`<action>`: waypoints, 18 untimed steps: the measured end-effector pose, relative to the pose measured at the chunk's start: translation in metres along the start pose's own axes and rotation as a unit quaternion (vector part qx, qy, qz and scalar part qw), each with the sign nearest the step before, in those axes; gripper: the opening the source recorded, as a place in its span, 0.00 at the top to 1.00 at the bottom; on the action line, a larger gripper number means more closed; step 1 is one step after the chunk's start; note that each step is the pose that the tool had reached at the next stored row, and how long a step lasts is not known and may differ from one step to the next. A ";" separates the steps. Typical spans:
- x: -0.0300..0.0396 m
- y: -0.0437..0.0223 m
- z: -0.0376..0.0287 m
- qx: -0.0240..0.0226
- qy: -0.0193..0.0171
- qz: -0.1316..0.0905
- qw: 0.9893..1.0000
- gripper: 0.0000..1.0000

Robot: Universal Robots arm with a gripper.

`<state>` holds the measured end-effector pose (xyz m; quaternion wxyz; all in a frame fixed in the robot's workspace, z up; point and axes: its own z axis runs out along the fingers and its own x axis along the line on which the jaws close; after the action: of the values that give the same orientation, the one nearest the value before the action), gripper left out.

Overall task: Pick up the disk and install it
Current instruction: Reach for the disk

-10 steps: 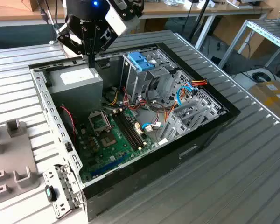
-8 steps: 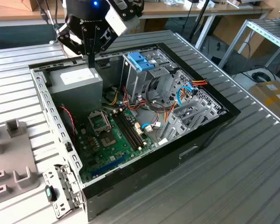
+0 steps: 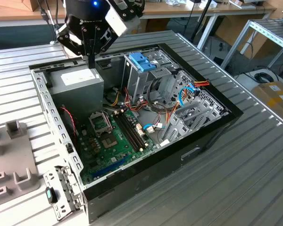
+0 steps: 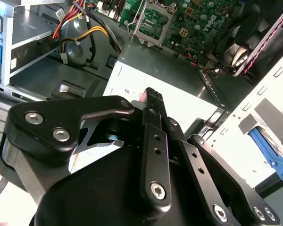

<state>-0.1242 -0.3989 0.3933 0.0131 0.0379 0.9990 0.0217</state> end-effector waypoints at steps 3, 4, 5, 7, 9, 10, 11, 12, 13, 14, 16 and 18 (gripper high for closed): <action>0.0006 0.0000 0.0000 0.000 0.000 0.000 1.000 0.89; 0.0007 0.0000 -0.0001 0.000 0.000 0.000 1.000 0.89; 0.0008 -0.0001 0.0000 0.000 0.000 0.000 1.000 0.89; 0.0011 -0.0001 0.0000 0.000 0.000 0.000 1.000 0.89; 0.0017 -0.0001 -0.0001 0.000 0.000 0.000 1.000 0.89; 0.0019 -0.0002 0.0000 0.000 0.000 0.000 1.000 0.89; 0.0022 -0.0002 -0.0001 0.000 0.000 0.000 1.000 0.89; 0.0024 -0.0002 -0.0001 0.000 0.000 0.000 1.000 0.89; 0.0026 -0.0002 -0.0001 0.000 0.000 0.000 1.000 0.89; 0.0028 -0.0002 -0.0001 0.000 0.000 0.000 1.000 0.89; 0.0032 -0.0002 -0.0001 0.000 0.000 0.000 1.000 0.89; 0.0035 -0.0003 -0.0001 0.000 0.000 0.000 1.000 0.89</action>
<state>-0.1278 -0.3989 0.3933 0.0131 0.0379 0.9990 0.0217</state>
